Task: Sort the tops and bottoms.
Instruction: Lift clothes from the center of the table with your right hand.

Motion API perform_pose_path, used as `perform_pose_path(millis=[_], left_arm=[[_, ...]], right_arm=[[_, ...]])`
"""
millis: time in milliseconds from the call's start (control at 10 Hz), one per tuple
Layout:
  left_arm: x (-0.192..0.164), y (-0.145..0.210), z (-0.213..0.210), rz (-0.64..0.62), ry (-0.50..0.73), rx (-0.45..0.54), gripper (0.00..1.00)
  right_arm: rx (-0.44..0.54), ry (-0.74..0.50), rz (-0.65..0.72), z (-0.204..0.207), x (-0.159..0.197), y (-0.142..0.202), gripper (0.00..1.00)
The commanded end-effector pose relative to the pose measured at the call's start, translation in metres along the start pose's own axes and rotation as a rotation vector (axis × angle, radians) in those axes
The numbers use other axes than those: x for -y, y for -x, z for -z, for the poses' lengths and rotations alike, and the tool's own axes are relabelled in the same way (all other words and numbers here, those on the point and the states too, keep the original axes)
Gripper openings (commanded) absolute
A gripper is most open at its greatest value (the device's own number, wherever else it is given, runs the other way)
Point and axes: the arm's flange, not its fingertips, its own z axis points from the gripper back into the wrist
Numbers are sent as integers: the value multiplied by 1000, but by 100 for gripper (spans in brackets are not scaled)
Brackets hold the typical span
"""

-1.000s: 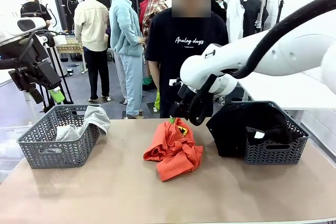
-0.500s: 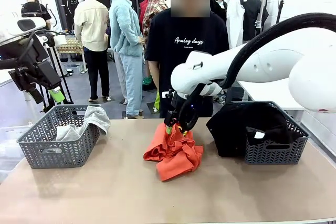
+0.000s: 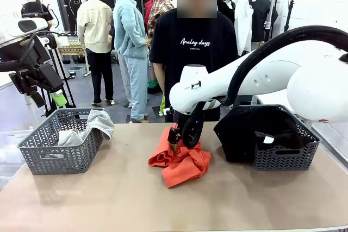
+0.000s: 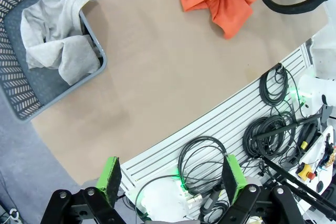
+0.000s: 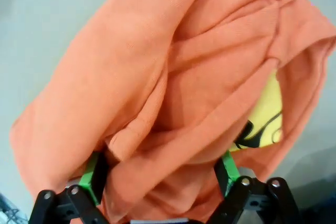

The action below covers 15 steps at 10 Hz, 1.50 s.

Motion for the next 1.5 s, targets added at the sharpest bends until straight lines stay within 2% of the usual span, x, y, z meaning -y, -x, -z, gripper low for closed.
perform_pose_path(millis=[0,100,500,600,1100,1300,1400], left_arm=[[-1,0,-1,5,-15,10,100],[-1,0,-1,5,-15,10,100],[-1,0,-1,5,-15,10,100],[-1,0,-1,5,-15,10,100],[-1,0,-1,5,-15,10,100],[-1,0,-1,5,-15,10,100],[-1,0,-1,5,-15,10,100]], right_arm=[[-21,13,18,11,2,-2,100],[-18,27,24,9,0,-2,86],[-14,12,44,5,0,-2,13],[-16,10,49,4,-1,-2,0],[-30,18,48,-4,-12,-3,0],[0,16,26,-12,-20,-4,0],[3,-1,30,-8,-6,-5,0]])
